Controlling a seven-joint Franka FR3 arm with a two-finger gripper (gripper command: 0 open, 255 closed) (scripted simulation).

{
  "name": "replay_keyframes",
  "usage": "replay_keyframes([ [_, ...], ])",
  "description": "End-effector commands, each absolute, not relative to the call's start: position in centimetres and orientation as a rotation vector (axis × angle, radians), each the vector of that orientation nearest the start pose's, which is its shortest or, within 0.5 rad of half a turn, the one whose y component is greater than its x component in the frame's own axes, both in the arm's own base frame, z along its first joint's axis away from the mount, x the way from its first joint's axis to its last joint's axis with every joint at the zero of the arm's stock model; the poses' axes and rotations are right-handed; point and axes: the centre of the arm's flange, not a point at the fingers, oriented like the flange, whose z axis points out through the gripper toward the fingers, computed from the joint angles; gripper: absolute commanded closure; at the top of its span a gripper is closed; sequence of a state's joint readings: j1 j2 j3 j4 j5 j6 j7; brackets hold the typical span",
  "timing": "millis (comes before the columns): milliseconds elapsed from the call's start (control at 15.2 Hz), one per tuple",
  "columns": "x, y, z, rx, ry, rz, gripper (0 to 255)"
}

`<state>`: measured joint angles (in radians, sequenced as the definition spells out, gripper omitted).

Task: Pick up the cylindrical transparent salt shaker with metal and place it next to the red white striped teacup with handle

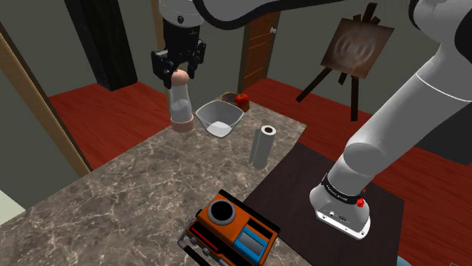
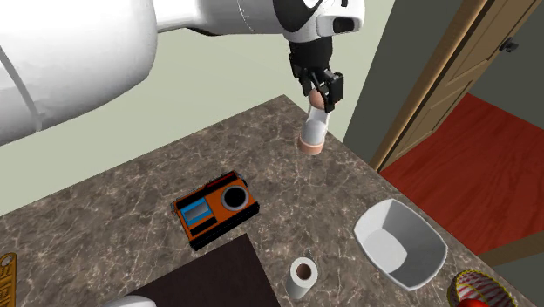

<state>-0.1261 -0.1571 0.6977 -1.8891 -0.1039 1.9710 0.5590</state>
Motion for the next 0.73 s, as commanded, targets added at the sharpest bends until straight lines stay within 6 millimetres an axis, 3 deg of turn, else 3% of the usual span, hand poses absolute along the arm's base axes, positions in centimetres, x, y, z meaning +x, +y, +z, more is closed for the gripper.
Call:
replay_keyframes([
  [0, 45.4, 28.1, 57.4, -3.171, -0.079, -0.442, 255],
  [660, 47.1, 15.0, 57.5, -3.171, -0.079, -0.442, 255],
])
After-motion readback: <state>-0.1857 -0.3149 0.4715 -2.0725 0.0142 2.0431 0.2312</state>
